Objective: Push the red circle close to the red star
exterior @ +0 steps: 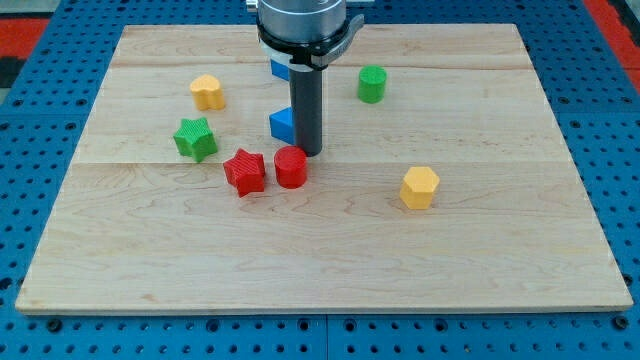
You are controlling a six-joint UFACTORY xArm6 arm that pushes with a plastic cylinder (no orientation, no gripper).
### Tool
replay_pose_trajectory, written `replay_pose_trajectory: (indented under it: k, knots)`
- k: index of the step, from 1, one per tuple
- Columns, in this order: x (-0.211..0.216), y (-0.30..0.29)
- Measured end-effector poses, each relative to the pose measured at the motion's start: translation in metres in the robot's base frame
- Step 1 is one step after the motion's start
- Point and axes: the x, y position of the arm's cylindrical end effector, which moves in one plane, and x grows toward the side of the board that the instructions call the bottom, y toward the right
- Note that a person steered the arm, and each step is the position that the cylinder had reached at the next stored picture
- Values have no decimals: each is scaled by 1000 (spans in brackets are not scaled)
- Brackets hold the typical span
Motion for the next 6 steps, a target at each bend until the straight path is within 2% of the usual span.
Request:
replay_pose_trajectory:
  k: [2, 6]
  knots:
    - [9, 17]
    - [20, 7]
